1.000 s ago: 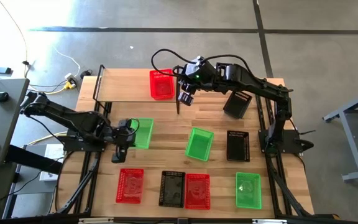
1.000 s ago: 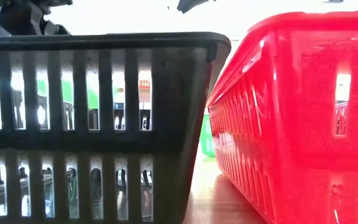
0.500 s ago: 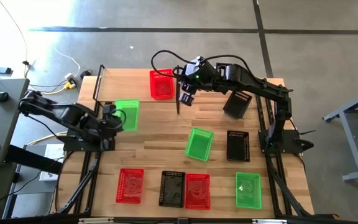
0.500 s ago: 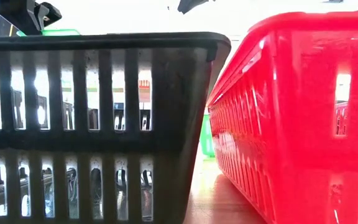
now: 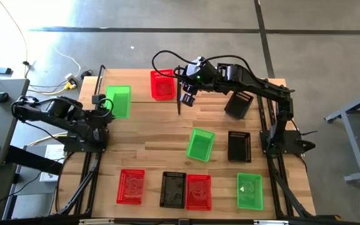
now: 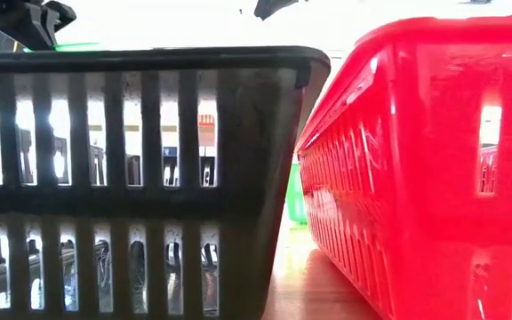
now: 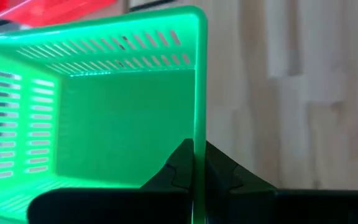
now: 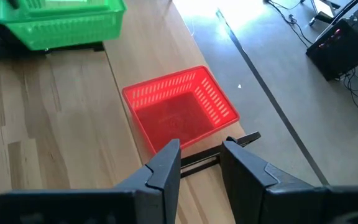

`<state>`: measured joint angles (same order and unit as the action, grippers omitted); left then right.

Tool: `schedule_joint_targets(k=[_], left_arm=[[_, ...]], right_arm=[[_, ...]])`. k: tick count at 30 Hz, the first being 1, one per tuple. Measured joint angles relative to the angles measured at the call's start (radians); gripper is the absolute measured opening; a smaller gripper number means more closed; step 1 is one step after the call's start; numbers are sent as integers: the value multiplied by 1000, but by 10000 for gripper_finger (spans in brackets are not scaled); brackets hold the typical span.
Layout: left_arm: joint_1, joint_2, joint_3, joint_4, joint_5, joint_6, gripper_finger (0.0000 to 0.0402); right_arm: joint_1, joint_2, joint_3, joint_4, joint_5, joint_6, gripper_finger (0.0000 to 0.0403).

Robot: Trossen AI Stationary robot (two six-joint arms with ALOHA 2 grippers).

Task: Stack baskets on shelf by color
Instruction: Put the left green bin on the shelf

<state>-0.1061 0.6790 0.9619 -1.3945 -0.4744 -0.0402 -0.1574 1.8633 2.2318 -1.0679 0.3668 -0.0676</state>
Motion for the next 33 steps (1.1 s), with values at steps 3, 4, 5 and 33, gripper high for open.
schedule_joint_targets(k=[3, 4, 5, 33], left_arm=[[46, 0, 0, -28, -15, 61, 0], [64, 0, 0, -34, -16, 83, 0], [82, 0, 0, -35, -16, 105, 0], [645, 113, 111, 22, 135, 591, 0]], right_arm=[[0, 0, 0, 0, 0, 7, 102], [0, 0, 0, 0, 0, 7, 102], [0, 0, 0, 0, 0, 8, 102], [1, 1, 0, 3, -37, 34, 102]])
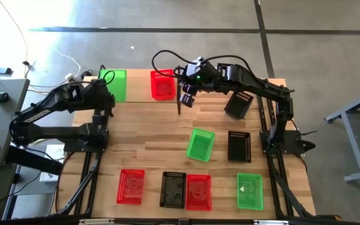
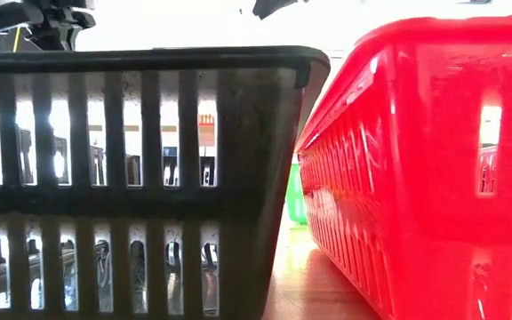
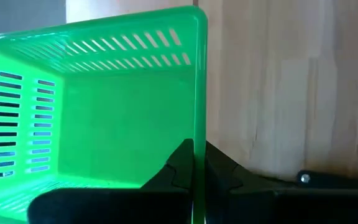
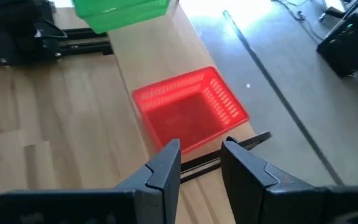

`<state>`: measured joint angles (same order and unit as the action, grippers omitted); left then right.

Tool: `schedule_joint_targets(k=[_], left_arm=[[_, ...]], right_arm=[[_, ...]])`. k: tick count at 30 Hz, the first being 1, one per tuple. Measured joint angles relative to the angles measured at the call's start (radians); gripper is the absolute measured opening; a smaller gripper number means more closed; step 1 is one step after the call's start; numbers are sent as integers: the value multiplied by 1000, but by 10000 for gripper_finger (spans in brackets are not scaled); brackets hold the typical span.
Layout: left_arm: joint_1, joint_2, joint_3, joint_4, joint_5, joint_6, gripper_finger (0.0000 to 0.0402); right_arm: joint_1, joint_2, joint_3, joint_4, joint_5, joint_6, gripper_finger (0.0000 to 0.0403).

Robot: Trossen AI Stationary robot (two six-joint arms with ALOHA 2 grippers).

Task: Stack baskets on shelf by color
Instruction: Put the left green bin on the shelf

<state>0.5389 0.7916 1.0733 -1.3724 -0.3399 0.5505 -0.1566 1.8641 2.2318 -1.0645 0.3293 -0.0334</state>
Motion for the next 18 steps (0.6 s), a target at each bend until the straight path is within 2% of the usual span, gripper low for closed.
schedule_joint_targets(k=[4, 9, 18], left_arm=[[94, 23, 0, 0, 5, 44, 0], [191, 61, 0, 0, 102, 98, 0], [307, 148, 0, -1, 95, 210, 0]], right_arm=[[0, 0, 0, 0, -20, 0, 102], [0, 0, 0, 0, -23, 0, 102], [0, 0, 0, 0, -23, -12, 102]])
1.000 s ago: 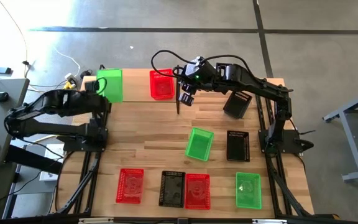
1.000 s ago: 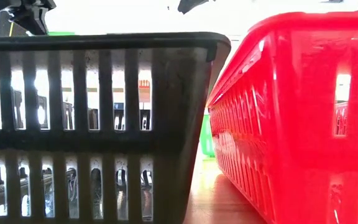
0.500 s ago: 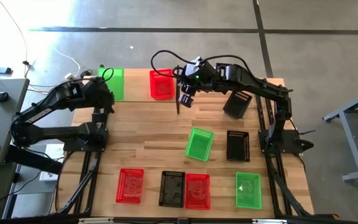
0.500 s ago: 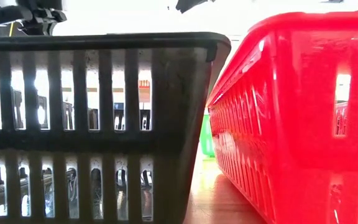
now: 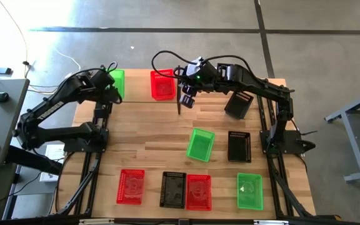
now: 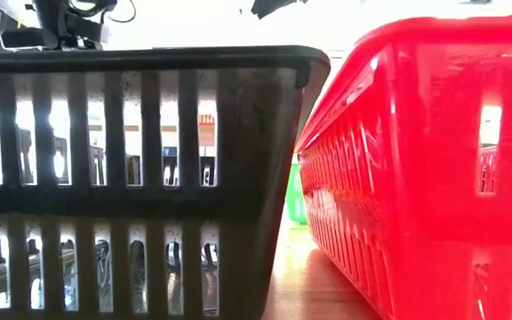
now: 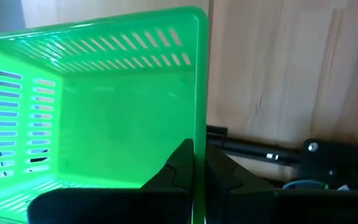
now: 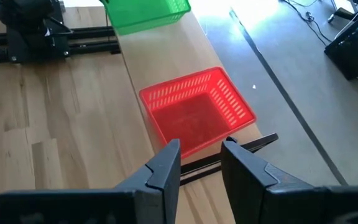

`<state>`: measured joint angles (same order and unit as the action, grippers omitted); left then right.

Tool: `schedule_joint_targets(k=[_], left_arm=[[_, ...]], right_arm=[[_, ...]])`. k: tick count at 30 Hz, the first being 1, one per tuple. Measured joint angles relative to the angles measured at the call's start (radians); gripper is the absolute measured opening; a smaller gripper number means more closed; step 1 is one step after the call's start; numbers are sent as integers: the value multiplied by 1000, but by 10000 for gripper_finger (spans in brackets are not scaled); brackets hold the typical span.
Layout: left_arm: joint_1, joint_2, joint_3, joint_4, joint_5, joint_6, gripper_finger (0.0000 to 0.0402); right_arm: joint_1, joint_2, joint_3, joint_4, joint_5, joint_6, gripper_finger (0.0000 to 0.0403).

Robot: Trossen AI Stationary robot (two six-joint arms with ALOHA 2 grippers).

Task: Stack baskets on shelf by color
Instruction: Put the left green bin on the shelf

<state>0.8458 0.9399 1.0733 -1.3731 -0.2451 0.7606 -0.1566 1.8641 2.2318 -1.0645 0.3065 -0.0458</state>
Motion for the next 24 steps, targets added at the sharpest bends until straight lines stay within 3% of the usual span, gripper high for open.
schedule_joint_targets(k=[18, 24], left_arm=[[99, 55, 0, 2, -27, 107, 1], [99, 55, -1, 4, -31, 108, 32]], right_arm=[[0, 0, 0, 0, 0, -7, 102], [0, 0, 0, 0, 0, -7, 102]])
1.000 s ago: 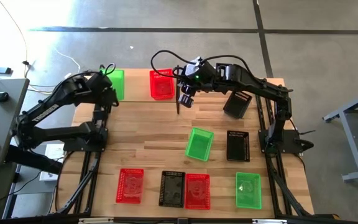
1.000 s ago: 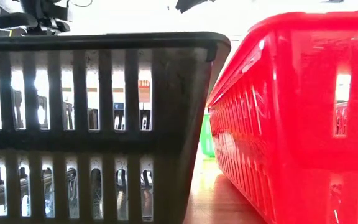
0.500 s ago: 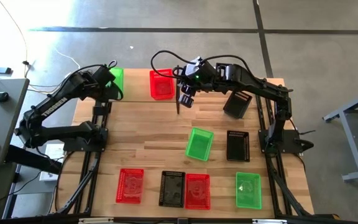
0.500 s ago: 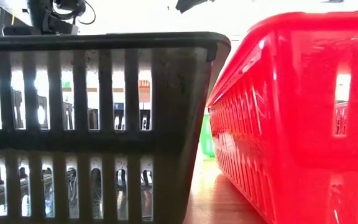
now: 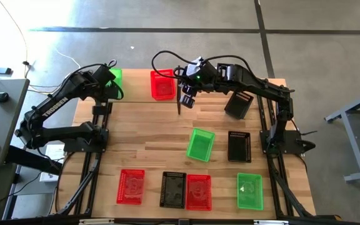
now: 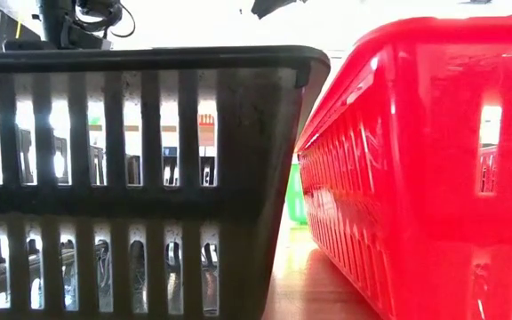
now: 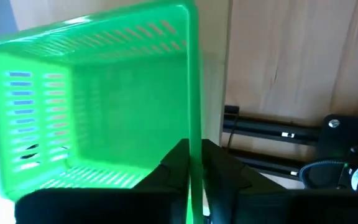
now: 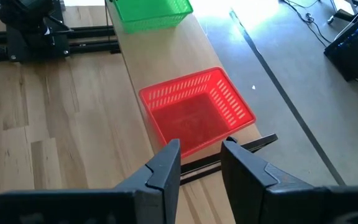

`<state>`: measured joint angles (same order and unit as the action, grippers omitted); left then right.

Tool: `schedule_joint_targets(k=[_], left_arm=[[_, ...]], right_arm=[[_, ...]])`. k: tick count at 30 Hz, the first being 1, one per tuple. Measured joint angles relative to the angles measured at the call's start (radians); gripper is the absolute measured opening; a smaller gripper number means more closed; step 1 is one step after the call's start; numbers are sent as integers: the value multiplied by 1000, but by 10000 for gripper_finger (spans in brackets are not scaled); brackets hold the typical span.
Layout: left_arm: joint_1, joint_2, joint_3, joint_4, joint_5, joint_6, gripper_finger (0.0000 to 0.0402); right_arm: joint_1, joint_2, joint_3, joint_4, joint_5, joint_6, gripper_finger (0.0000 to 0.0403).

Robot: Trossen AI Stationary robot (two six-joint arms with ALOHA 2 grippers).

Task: Stack baskets on shelf by color
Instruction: Put the left green bin on the shelf

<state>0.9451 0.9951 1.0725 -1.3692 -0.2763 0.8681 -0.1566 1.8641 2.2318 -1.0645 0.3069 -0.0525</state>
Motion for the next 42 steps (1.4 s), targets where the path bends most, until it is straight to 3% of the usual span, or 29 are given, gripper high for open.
schedule_joint_targets(k=[12, 24, 31, 42], left_arm=[[-4, 0, 0, 5, -68, -3, 83], [-48, -2, 0, 3, -148, -111, 93], [-76, -35, 0, 4, -268, -139, 93], [-143, -40, 0, 12, -177, -183, 90]], right_arm=[[0, 0, 0, 0, 0, 3, 102], [10, 0, 0, 0, 0, 4, 102], [68, 0, 0, 1, -55, 54, 102], [143, 0, 0, 2, -16, 80, 102]])
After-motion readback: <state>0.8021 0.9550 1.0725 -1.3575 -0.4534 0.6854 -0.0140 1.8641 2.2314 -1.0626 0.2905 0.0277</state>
